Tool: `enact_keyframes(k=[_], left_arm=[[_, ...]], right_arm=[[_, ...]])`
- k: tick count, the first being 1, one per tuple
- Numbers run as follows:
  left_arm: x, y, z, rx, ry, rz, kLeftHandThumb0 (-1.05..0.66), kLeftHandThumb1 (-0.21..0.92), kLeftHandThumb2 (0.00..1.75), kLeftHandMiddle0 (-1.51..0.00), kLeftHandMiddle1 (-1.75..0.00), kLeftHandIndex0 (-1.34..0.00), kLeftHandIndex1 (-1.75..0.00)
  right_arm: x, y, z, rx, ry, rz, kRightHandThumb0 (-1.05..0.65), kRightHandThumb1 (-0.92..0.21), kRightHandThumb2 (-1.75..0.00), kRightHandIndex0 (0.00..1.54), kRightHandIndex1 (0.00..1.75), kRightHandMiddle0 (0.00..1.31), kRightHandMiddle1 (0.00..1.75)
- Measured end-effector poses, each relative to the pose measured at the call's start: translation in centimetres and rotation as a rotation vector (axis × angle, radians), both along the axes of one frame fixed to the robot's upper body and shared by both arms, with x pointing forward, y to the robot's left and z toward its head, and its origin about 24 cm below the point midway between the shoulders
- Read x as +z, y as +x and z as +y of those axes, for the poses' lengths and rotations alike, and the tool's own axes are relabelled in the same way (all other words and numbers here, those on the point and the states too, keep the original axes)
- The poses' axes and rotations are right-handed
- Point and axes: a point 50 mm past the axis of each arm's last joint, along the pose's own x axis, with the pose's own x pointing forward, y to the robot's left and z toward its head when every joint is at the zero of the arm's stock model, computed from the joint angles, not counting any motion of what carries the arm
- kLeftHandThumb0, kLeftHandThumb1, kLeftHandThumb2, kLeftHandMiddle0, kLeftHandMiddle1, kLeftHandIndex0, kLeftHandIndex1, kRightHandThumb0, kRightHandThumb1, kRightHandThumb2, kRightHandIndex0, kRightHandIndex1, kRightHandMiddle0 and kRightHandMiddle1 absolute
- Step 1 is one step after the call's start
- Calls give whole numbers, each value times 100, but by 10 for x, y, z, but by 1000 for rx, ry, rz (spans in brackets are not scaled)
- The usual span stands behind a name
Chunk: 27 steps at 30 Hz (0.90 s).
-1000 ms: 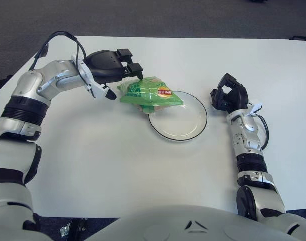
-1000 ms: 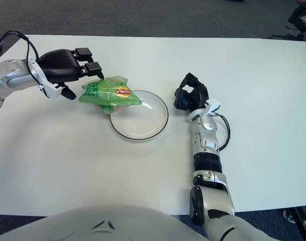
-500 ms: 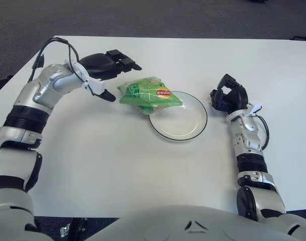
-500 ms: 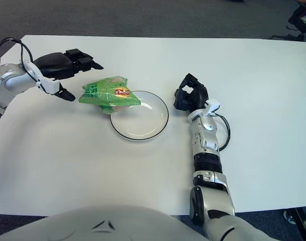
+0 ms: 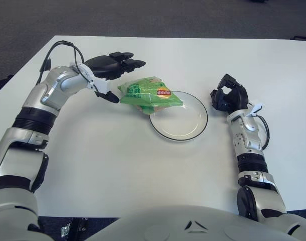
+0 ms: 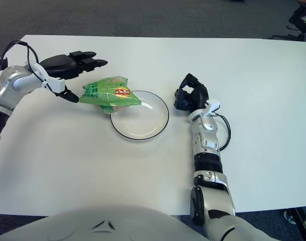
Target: Put the snack into the plate.
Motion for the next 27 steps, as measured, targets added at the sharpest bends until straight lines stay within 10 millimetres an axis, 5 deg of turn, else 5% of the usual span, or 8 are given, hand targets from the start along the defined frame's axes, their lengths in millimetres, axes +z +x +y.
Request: enact_keyframes(k=[15, 27], left_arm=[[-21, 8, -9, 48, -146, -82, -73, 27, 71, 0, 0, 0, 0], [-41, 11, -18, 5, -140, -87, -57, 19, 90, 0, 0, 0, 0]], right_arm=[[0, 0, 0, 4, 2, -1, -52, -22, -144, 132, 175, 70, 175], [0, 0, 1, 11, -2, -3, -53, -21, -145, 133, 175, 70, 175]])
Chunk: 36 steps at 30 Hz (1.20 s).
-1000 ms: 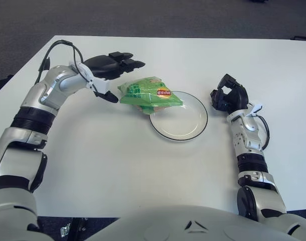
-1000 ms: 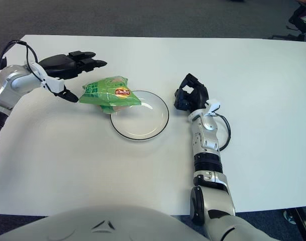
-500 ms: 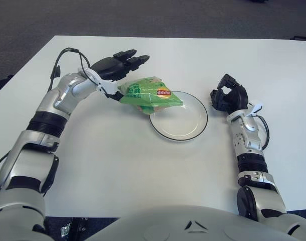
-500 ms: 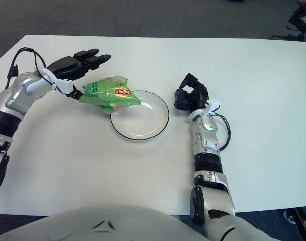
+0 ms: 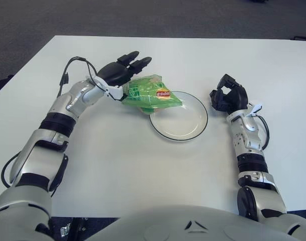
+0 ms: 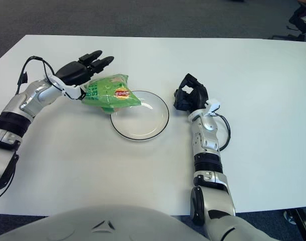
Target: Put the snack into the plate.
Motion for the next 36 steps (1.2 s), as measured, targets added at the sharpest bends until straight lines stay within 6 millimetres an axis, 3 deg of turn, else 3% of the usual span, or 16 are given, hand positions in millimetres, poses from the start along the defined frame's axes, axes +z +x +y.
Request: enact_keyframes(k=[2, 16, 19, 23, 28, 36], left_arm=[[-1, 0, -2, -14, 4, 3, -59, 21, 89, 0, 0, 0, 0], [-4, 3, -18, -116, 81, 15, -97, 67, 43, 0, 0, 0, 0], [-5, 3, -22, -143, 113, 21, -101, 72, 38, 0, 0, 0, 0], [-4, 3, -27, -170, 158, 24, -96, 71, 35, 0, 0, 0, 0], [-5, 1, -33, -199, 183, 49, -86, 57, 54, 0, 0, 0, -3], [-6, -4, -42, -274, 204, 73, -87, 57, 62, 0, 0, 0, -5]], right_arm=[[0, 0, 0, 1, 0, 0, -53, -21, -145, 133, 175, 70, 175], [3, -2, 1, 25, -12, -18, -53, -20, -146, 132, 175, 71, 175], [3, -2, 1, 27, -13, -19, -53, -20, -147, 132, 175, 72, 175], [3, -2, 1, 30, -17, -21, -53, -19, -147, 132, 175, 72, 175], [4, -3, 2, 37, -22, -24, -54, -19, -148, 132, 175, 72, 175], [4, -3, 3, 44, -26, -23, -54, -18, -149, 132, 175, 73, 175]])
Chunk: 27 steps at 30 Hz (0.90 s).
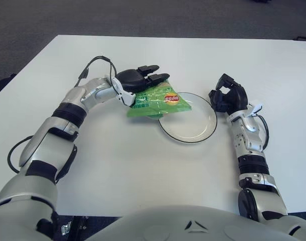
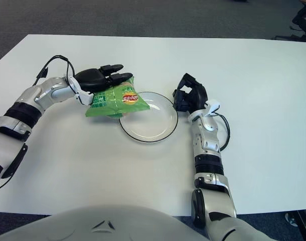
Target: Put the snack into the plate.
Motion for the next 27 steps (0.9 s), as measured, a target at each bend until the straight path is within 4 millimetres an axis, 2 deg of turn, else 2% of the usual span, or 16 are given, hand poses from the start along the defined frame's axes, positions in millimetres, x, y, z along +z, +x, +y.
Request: enact_keyframes(k=[6, 7, 8, 10, 11, 12, 13, 14, 15, 17, 20, 21, 22, 25, 27], left_arm=[[1, -4, -8, -76, 23, 3, -81, 56, 67, -8, -5, 0, -23], [1, -5, -9, -84, 27, 5, -77, 52, 71, -11, -26, 0, -45], [2, -5, -9, -88, 27, 8, -76, 50, 73, -10, -38, 0, -53], [2, -6, -11, -93, 23, 16, -72, 45, 80, -8, -78, 0, -95], [2, -6, -11, -96, 23, 20, -71, 44, 82, -8, -90, 0, -108], [2, -6, -12, -97, 22, 21, -70, 42, 84, -12, -102, -7, -122], [3, -6, -13, -97, 20, 23, -66, 39, 87, -19, -126, -20, -141], [3, -6, -13, -96, 18, 23, -64, 36, 90, -23, -142, -28, -153], [4, -6, -14, -94, 15, 24, -61, 34, 92, -31, -149, -34, -157], [5, -5, -16, -88, 4, 23, -53, 28, 97, -59, -164, -53, -168], [8, -4, -19, -74, -21, 20, -41, 21, 105, -80, -171, -68, -172], [9, -3, -20, -68, -28, 18, -22, 19, 113, -79, -171, -71, -173], [9, -3, -20, -64, -36, 15, 6, 16, 128, -80, -170, -75, -173], [10, -2, -22, -55, -60, 0, 39, 13, 146, -79, -172, -82, -174], [10, -2, -23, -53, -76, -19, 47, 12, 150, -78, -173, -86, -174]], right_arm=[[0, 0, 1, 3, -2, -1, -54, -17, -149, 132, 175, 73, 175], [0, 0, 1, 4, -1, 0, -54, -17, -149, 132, 175, 73, 175], [0, 0, 1, 4, -1, 1, -54, -17, -149, 132, 175, 73, 175], [0, 0, 1, 5, 0, 4, -54, -17, -149, 132, 175, 73, 175], [0, 0, 1, 5, 0, 5, -54, -17, -149, 132, 175, 73, 175], [0, -1, 1, 5, 0, 6, -54, -17, -149, 132, 175, 73, 175], [0, -1, 1, 6, 0, 6, -54, -17, -149, 132, 175, 73, 175], [0, -1, 1, 6, 1, 8, -54, -17, -149, 132, 175, 73, 175], [0, -1, 1, 6, 1, 10, -54, -17, -149, 132, 175, 73, 175], [0, -1, 1, 7, 3, 15, -54, -18, -149, 132, 175, 73, 175], [0, -1, 1, 5, 4, 19, -54, -18, -149, 131, 175, 73, 175], [0, -1, 1, 5, 5, 20, -54, -18, -149, 131, 175, 73, 175], [0, -2, 1, 5, 5, 21, -54, -18, -148, 131, 175, 73, 175], [-1, -2, 1, 5, 6, 26, -54, -19, -148, 131, 175, 72, 175], [-1, -2, 1, 6, 6, 27, -54, -19, -148, 131, 175, 72, 175]])
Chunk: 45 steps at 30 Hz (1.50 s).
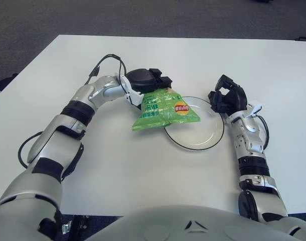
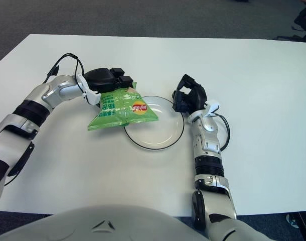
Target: Put the snack into the plate.
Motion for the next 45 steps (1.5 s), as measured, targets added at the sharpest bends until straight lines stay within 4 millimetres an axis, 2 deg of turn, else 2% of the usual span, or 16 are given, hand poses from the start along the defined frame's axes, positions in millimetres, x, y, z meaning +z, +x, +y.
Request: enact_keyframes(k=[5, 16, 25, 35, 45], left_arm=[[-2, -1, 1, 11, -47, -37, 54, 12, 155, -77, -174, -93, -175], [-1, -1, 5, 39, -49, -70, 58, 9, 160, -80, -175, -100, -175], [18, 0, 15, 87, -57, -89, 57, 9, 159, -80, -175, -100, -175], [27, 1, 17, 124, -124, -80, 57, 9, 159, -79, -175, -101, -175], [50, 6, 18, 142, -184, -148, 57, 9, 159, -80, -175, -105, -175]], right_arm=[[0, 0, 0, 3, 1, -2, -53, -19, -147, 131, 175, 72, 175], [0, -1, 0, 6, 4, 6, -53, -19, -147, 132, 175, 72, 175], [0, -1, 0, 4, 12, 6, -53, -20, -147, 133, 175, 71, 175], [-2, -1, -2, -3, 42, 28, -52, -21, -144, 135, 175, 70, 175], [-3, -1, -3, -9, 59, 36, -52, -22, -143, 135, 175, 69, 175]])
